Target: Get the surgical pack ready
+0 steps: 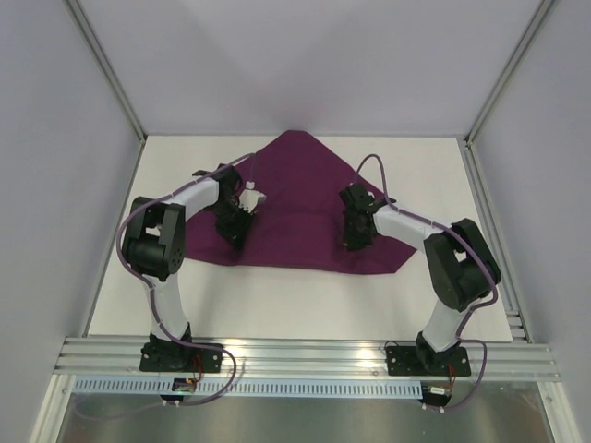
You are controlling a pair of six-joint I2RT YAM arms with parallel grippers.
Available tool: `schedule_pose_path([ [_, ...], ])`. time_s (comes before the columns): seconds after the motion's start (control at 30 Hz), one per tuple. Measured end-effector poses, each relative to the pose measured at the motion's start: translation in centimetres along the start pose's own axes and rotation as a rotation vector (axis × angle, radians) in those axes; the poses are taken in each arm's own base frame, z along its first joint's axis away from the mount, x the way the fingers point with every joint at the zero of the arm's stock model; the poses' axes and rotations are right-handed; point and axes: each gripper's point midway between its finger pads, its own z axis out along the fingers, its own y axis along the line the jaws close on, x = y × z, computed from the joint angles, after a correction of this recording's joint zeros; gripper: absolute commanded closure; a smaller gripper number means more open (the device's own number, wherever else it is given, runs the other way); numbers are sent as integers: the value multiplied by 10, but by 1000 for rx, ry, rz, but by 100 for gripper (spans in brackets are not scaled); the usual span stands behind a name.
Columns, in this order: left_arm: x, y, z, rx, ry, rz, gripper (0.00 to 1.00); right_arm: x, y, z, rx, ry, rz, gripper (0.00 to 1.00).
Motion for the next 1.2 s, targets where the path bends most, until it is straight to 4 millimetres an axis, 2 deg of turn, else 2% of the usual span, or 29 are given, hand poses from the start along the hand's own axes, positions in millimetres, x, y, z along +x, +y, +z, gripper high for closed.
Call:
schedule_pose_path([
  [0.13,-3,1,-4,-1,-13,-1,57,-10,-3,-12,28,-33,-14,99],
  [0.3,-10,8,-29,-38,-84,-13,58,-22,8,-35,-1,-97,-32,99],
  [0.43,-18,15,-43,-66,-128,-17,62,-23,17,-32,-21,-87,-41,100],
  [0.57,-18,14,-37,-58,-117,-22,64,-25,29,-19,-38,-63,-49,99],
  [0.73,-10,15,-3,-23,-34,-37,65,-20,41,2,-69,-25,-42,99],
  [0.87,-12,15,0,-23,-27,-51,65,-15,41,15,-61,0,-38,100],
  [1.07,-11,16,-1,-27,-26,-57,64,-21,32,13,-14,-32,-45,100],
  [1.2,-9,20,-13,-31,-50,-72,61,-27,20,-9,34,-64,-61,99],
])
